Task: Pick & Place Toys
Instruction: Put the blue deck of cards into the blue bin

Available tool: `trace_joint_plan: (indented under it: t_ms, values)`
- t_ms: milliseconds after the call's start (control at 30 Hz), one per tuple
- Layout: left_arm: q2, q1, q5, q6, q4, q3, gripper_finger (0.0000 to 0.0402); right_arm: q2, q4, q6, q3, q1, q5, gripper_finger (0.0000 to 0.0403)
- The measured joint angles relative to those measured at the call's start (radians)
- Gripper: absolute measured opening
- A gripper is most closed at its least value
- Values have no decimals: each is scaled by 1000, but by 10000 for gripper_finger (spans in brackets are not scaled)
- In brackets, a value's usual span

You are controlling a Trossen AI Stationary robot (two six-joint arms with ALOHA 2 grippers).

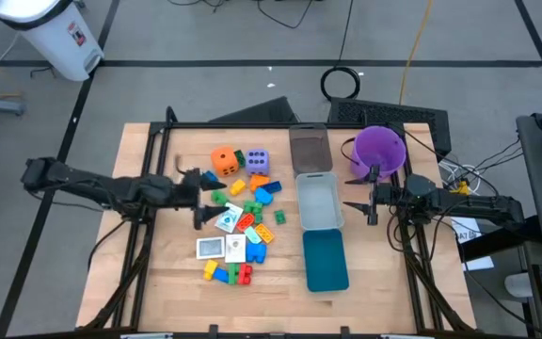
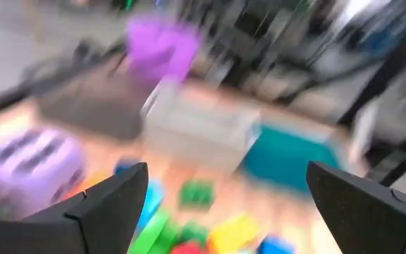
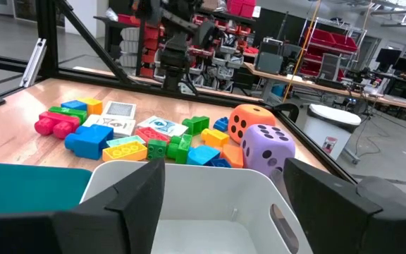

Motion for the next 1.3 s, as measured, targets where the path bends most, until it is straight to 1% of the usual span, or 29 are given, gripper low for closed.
trace_joint_plan:
  t_ms: [100,167,333,433,633,767,967,1133,1300]
  values:
    - [138,-45,-122,-100,-237,96,392,0,0,0,0,0,0,263]
    - [221,-57,-148,-206,-313,124,392,0,0,0,0,0,0,263]
    - [379,-64,-134,-402,-339,128,392,0,0,0,0,0,0,263]
    - [444,-63,-93,-454,-339,128,392,0,0,0,0,0,0,263]
    - [520,-63,-20,-531,-335,128,392,0,0,0,0,0,0,263]
    - [564,-72,43,-540,-312,128,392,0,0,0,0,0,0,263]
    - [617,-82,42,-547,-283,130,392,0,0,0,0,0,0,263]
    - [621,-74,75,-553,-310,130,392,0,0,0,0,0,0,263]
    - [622,-68,79,-592,-315,131,392,0,0,0,0,0,0,263]
